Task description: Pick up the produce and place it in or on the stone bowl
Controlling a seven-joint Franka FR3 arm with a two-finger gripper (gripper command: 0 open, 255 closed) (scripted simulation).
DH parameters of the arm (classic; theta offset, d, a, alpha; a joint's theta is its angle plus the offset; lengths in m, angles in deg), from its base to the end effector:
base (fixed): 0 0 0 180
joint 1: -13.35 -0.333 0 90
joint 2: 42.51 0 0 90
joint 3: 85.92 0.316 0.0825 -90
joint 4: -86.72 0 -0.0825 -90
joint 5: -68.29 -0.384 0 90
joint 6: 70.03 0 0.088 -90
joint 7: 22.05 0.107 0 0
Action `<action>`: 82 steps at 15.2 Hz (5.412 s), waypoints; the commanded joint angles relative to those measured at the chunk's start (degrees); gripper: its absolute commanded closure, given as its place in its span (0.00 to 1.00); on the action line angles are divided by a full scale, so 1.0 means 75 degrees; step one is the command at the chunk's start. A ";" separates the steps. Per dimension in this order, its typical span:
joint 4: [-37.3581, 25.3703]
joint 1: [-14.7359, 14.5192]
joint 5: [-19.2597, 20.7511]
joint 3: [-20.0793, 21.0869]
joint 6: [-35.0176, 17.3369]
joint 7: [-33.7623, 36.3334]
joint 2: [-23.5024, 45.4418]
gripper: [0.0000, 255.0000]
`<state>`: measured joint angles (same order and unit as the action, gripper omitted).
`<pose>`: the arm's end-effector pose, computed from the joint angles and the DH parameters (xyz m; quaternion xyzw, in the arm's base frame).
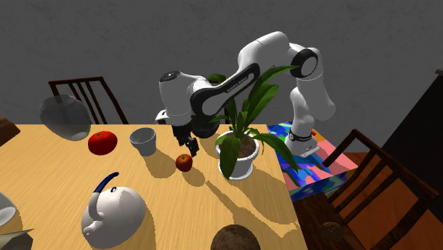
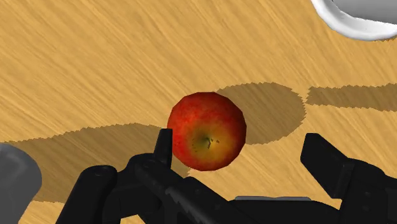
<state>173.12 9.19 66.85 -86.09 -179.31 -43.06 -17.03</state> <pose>0.6788 0.0494 0.4054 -0.9769 -0.2122 0.0208 0.0144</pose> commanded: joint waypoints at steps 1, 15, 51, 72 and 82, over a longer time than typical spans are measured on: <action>-0.0698 -0.0008 0.0048 0.0014 0.0087 -0.0099 0.0669 0.00; -0.1469 -0.0065 0.0117 0.0040 -0.0262 -0.0183 0.1869 0.00; -0.3145 -0.0063 0.0121 0.0040 0.1773 -0.0164 0.1509 1.00; -0.0348 0.0832 0.0090 -0.0293 0.1481 -0.1385 -0.0986 1.00; 0.1723 0.1608 0.0163 -0.0828 0.0830 -0.2694 -0.2409 1.00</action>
<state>184.58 20.94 67.98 -92.06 -172.44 -62.62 -34.29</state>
